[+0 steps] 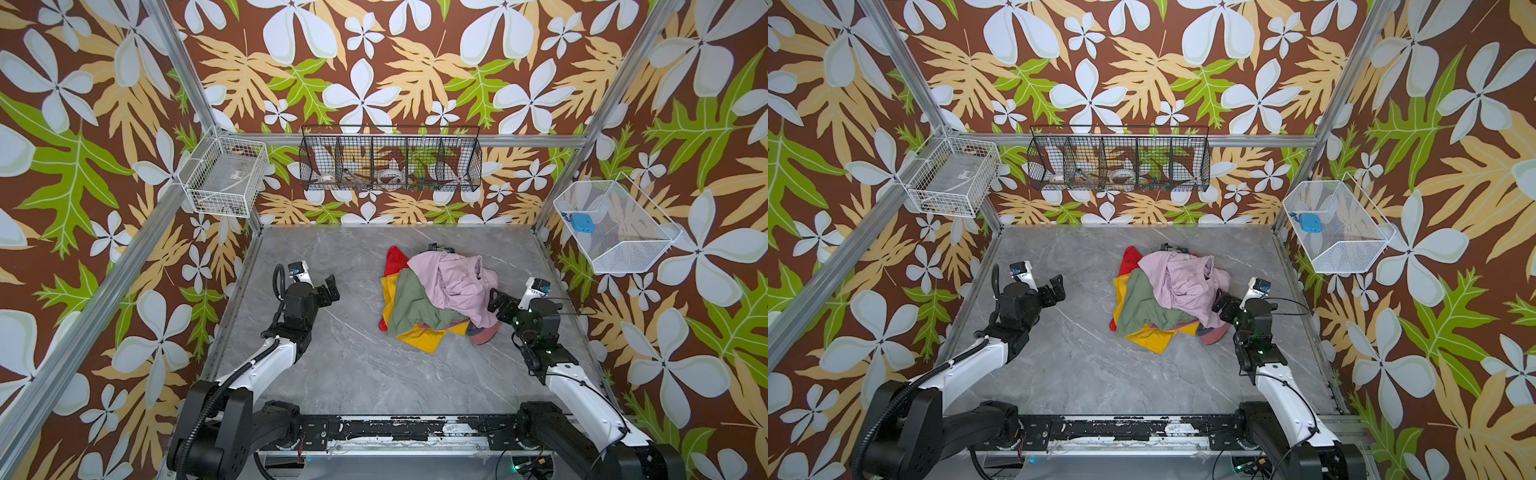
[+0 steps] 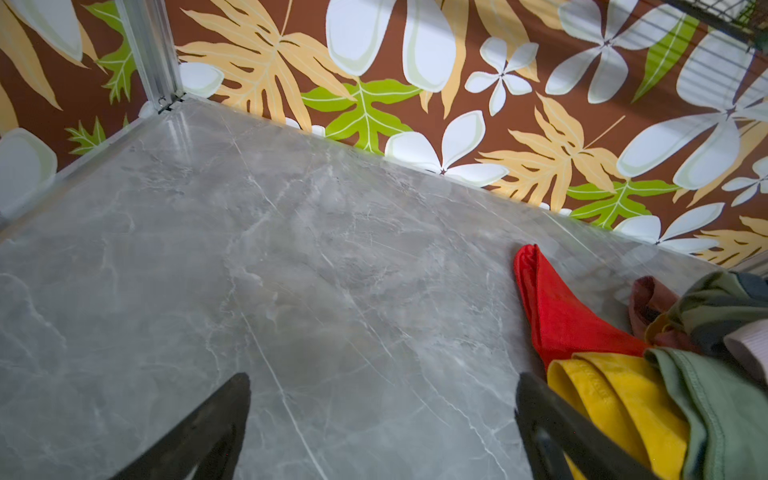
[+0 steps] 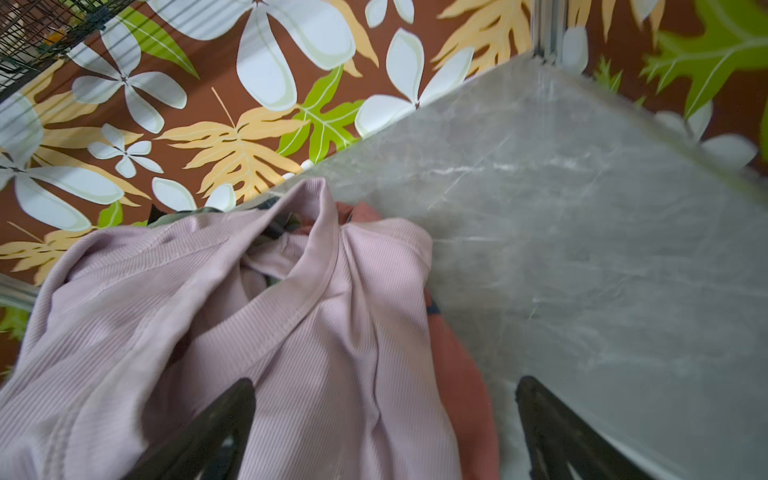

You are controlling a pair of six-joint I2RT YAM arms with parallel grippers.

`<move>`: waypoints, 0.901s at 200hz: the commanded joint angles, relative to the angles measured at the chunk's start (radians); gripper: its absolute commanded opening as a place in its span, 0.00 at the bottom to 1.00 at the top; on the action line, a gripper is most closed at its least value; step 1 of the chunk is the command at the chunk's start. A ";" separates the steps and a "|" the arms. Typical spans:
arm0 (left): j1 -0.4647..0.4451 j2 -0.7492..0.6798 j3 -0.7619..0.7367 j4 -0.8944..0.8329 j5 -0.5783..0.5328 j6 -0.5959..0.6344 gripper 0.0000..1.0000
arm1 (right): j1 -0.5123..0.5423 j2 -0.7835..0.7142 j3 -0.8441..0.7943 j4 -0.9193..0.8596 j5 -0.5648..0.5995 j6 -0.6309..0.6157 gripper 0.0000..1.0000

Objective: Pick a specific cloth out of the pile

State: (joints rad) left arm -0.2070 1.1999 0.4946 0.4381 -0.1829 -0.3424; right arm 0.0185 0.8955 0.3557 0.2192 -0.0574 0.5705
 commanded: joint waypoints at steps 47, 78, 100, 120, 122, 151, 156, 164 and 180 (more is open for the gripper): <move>-0.015 -0.007 -0.021 0.015 -0.005 -0.043 1.00 | 0.001 -0.157 -0.072 -0.233 -0.125 0.240 0.82; -0.015 0.018 -0.016 0.025 0.006 -0.036 1.00 | 0.003 -0.210 -0.070 -0.382 -0.117 0.281 0.74; -0.015 0.027 -0.018 0.045 0.015 -0.037 1.00 | 0.018 -0.221 -0.073 -0.458 -0.107 0.290 0.70; -0.015 0.045 -0.011 0.058 0.020 -0.037 1.00 | 0.062 -0.189 -0.078 -0.463 -0.090 0.312 0.70; -0.015 0.047 -0.010 0.059 0.021 -0.035 1.00 | 0.068 -0.184 -0.077 -0.462 -0.088 0.315 0.70; -0.015 0.064 0.001 0.064 0.033 -0.033 1.00 | 0.138 -0.078 -0.054 -0.427 -0.052 0.326 0.70; -0.015 0.064 0.002 0.065 0.034 -0.034 1.00 | 0.144 -0.055 -0.047 -0.425 -0.053 0.321 0.70; -0.015 0.063 0.002 0.064 0.035 -0.032 1.00 | 0.149 -0.026 -0.035 -0.419 -0.055 0.311 0.70; -0.016 0.061 0.002 0.061 0.037 -0.029 1.00 | 0.151 0.020 -0.022 -0.404 -0.041 0.301 0.69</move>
State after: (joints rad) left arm -0.2214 1.2621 0.4908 0.4690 -0.1555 -0.3710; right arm 0.1638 0.8665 0.3141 -0.2131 -0.1360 0.8841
